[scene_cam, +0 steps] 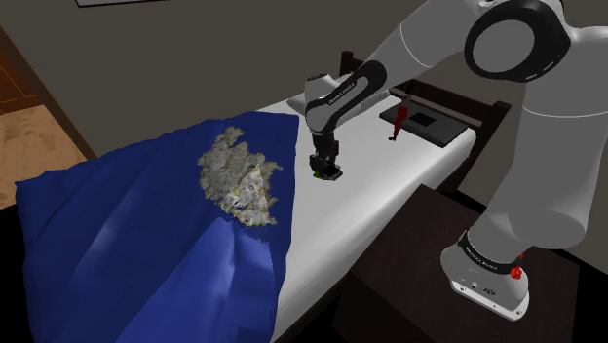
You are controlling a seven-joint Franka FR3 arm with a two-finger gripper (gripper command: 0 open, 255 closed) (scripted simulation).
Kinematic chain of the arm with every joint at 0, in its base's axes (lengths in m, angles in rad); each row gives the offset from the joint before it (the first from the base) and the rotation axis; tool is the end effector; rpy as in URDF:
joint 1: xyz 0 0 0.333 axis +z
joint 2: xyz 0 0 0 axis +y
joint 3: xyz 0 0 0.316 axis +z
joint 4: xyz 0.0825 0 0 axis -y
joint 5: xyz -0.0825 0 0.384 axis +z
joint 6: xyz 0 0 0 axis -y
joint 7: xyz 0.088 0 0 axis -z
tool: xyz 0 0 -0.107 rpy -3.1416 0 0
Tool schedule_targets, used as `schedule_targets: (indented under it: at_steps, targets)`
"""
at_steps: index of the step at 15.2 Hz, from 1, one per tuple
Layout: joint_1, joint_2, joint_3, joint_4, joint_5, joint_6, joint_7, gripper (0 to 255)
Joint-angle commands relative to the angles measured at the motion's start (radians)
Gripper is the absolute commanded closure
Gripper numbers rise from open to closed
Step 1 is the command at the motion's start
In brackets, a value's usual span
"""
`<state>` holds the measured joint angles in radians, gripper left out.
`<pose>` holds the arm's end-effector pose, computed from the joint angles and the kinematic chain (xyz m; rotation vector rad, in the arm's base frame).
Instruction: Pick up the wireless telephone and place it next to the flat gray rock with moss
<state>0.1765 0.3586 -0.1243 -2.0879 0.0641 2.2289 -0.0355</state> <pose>0.5597 0.0314 0.2359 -3.1225 -0.0721 0.3354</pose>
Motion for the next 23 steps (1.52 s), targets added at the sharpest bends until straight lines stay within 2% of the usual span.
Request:
schedule_targets:
  at_steps: [1, 12, 23]
  targets:
    - [0.031, 0.003, 0.019, 0.002, 0.006, 0.002, 0.047, 255]
    - [0.185, 0.092, 0.106, 0.148, 0.028, -0.044, 0.273, 255]
    - [0.332, 0.271, 0.166, 0.447, 0.03, -0.147, 0.481, 255]
